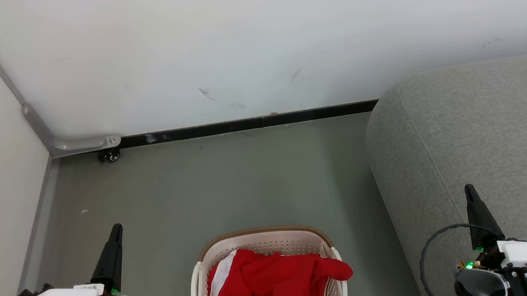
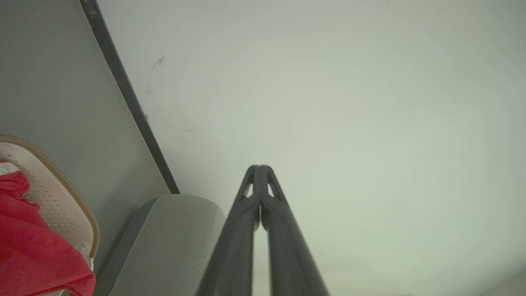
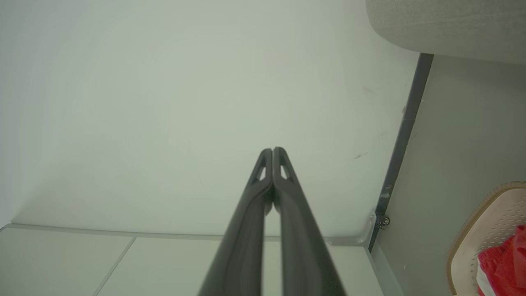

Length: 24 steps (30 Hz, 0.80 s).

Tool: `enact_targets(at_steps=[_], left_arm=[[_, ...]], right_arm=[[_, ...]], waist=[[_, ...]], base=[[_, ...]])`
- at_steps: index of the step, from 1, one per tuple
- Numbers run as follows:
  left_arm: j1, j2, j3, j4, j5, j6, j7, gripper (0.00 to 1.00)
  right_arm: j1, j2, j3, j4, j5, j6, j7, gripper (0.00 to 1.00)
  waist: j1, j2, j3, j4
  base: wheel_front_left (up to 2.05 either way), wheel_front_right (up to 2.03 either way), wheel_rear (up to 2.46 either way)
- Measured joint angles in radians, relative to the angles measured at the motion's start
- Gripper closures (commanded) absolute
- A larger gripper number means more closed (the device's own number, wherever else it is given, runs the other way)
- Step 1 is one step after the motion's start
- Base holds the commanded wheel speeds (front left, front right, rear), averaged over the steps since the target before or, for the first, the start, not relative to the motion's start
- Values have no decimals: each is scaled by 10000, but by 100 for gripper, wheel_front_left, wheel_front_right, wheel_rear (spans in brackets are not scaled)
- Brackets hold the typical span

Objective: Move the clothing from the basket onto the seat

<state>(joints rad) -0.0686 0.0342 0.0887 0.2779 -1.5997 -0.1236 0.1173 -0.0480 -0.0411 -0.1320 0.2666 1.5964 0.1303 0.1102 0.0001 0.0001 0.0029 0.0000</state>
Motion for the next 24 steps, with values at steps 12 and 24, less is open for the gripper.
enact_targets(at_steps=[12,24], left_arm=[[0,0,0,-2,0,0,0,100],[29,-31,-2,84,6,2,0,0]], right_arm=[[0,0,2,0,0,0,0,100],[52,17,21,46,-6,2,-2,0]], waist=[[0,0,0,0],[0,0,0,0]], base=[[0,0,0],[0,0,0]])
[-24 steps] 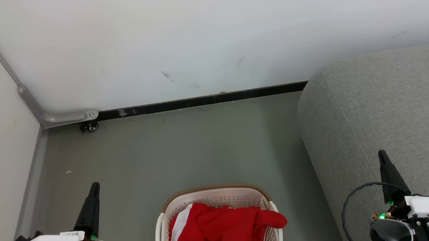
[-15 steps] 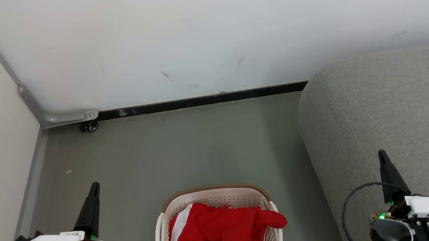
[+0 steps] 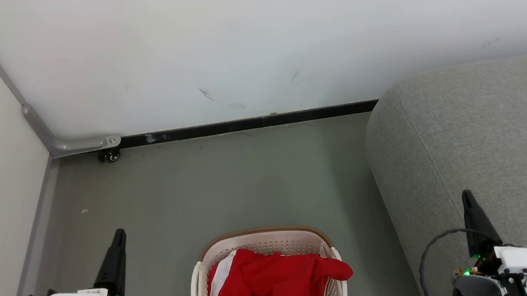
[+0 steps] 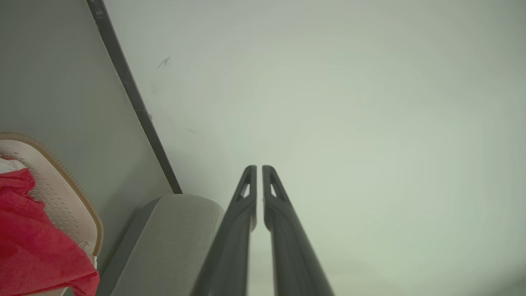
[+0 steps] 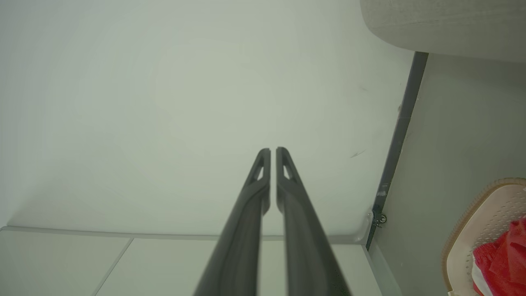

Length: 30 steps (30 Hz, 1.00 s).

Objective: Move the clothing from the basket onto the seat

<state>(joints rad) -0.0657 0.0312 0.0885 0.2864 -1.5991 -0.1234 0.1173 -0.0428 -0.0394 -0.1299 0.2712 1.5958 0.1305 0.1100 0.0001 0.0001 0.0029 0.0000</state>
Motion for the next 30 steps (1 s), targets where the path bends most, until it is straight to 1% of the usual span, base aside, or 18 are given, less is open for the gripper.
enact_targets(at_steps=[1,2,6,12,22,25,30], left_arm=[[61,-40,-4,123,0,2,0,100],[151,-86,-19,244,0,2,0,0],[418,-128,-100,410,0,4,-46,0],[413,-121,-278,336,31,4,-267,0],[413,-102,-685,169,474,4,-654,0],[413,-94,-798,109,729,15,-756,0],[411,-79,-909,2,1126,81,-932,0]], right_arm=[[82,36,17,102,0,-2,0,100],[196,69,40,238,-2,-2,0,0],[452,119,75,431,-2,-4,-15,0],[428,119,180,307,-65,-2,-224,0],[429,94,497,207,-752,-2,-593,0],[429,33,639,184,-1131,-2,-721,0],[429,4,752,148,-1749,-2,-861,0]], waist=[[0,0,1,0],[0,0,1,0],[0,0,1,-1],[0,0,1,-3],[4,0,10,-3],[14,0,9,-2],[56,0,-1,3]], base=[[0,0,0],[0,0,0],[0,0,0],[0,0,0],[0,0,0],[0,0,0],[0,0,0]])
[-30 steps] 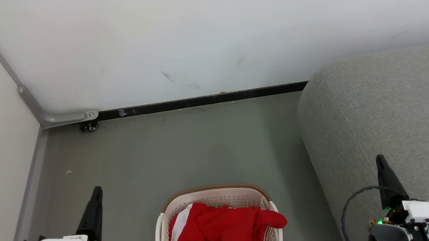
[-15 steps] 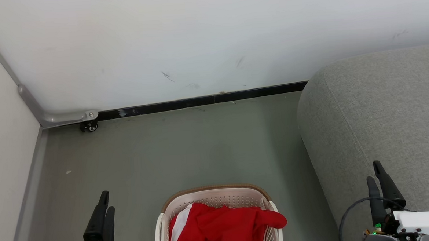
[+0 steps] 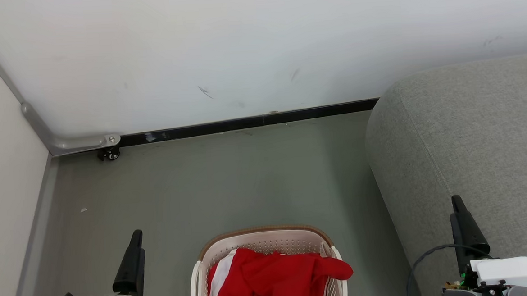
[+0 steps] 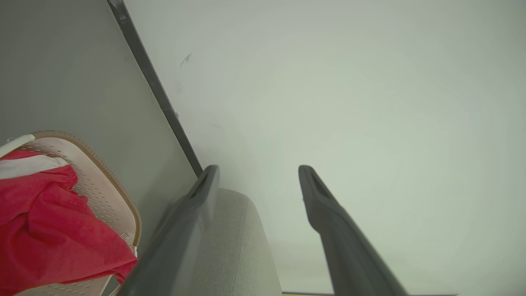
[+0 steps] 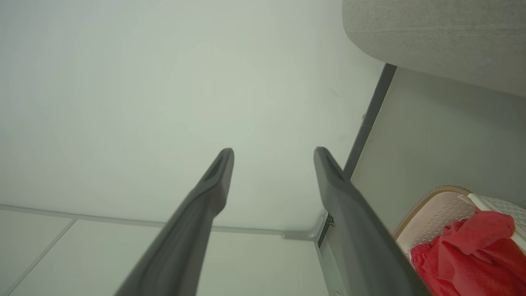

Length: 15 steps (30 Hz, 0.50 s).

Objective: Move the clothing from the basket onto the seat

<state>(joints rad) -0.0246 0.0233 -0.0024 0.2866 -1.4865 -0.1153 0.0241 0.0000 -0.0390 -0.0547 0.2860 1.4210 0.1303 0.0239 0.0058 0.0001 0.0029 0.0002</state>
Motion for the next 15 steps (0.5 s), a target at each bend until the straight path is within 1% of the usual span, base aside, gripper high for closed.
enact_targets(at_steps=[4,10,13,15], left_arm=[[-2,2,-52,-88,330,25,-165,0],[-14,33,-63,-318,1317,136,-374,0],[-14,29,-92,-364,1461,150,-441,0],[-14,31,-123,-437,1743,194,-527,0]], right_arm=[[-1,-13,48,-27,-523,0,-184,0],[-3,-36,61,-221,-1344,0,-389,0],[-3,-36,61,-230,-1611,-2,-431,0],[-3,-38,65,-253,-1896,0,-518,0]], waist=[[39,0,-12,5],[91,0,-34,15],[103,0,-40,19],[111,0,-46,24]], base=[[0,0,0],[0,0,0],[0,0,0],[0,0,0]])
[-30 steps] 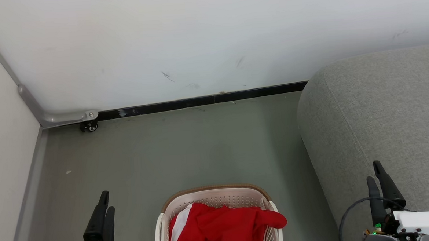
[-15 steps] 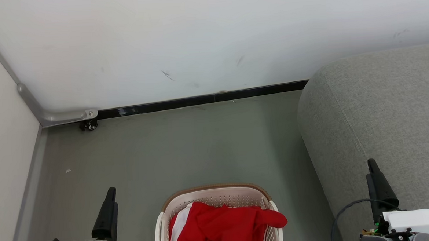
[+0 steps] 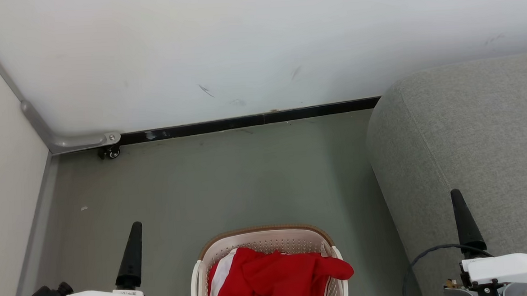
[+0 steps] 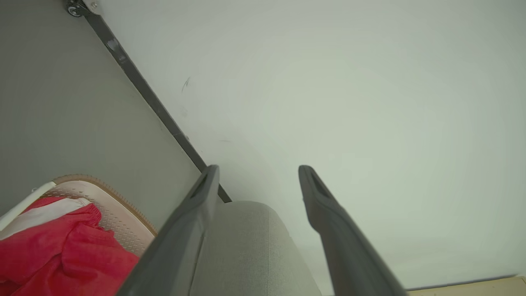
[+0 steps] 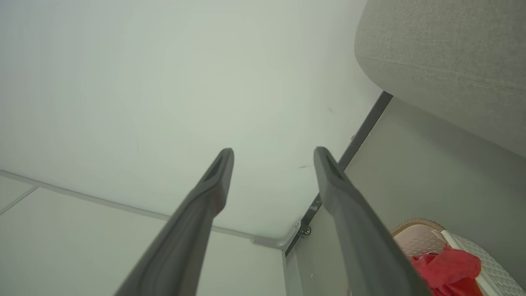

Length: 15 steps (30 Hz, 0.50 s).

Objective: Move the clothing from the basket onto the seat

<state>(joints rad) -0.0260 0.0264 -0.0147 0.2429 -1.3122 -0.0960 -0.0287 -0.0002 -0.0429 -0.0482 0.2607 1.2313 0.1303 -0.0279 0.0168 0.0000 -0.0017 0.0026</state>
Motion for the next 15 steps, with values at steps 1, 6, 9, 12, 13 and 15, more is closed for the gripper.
enact_targets(at_steps=[1,6,9,12,13,15], left_arm=[[0,0,-23,-46,161,8,-48,0],[-1,19,-157,-251,1168,144,-226,0],[-1,92,-322,-320,1894,217,-341,0],[-1,150,-453,-443,2548,309,-433,0],[-2,194,-493,-479,2767,345,-439,0],[-2,291,-581,-527,3198,374,-546,0]], right_arm=[[0,0,12,-15,-134,-2,-31,0],[0,0,142,-104,-865,0,-245,0],[1,4,205,-213,-1340,0,-347,0],[1,4,215,-284,-1741,0,-437,0],[1,4,228,-290,-1881,0,-468,0],[1,6,238,-295,-2163,0,-548,0]], waist=[[3,0,-2,3],[6,0,-2,15],[-3,0,12,22],[-26,0,37,26],[-34,0,47,27],[-53,0,70,30]], base=[[0,0,0],[0,0,0],[0,0,0],[0,0,0],[0,0,0],[0,0,0]])
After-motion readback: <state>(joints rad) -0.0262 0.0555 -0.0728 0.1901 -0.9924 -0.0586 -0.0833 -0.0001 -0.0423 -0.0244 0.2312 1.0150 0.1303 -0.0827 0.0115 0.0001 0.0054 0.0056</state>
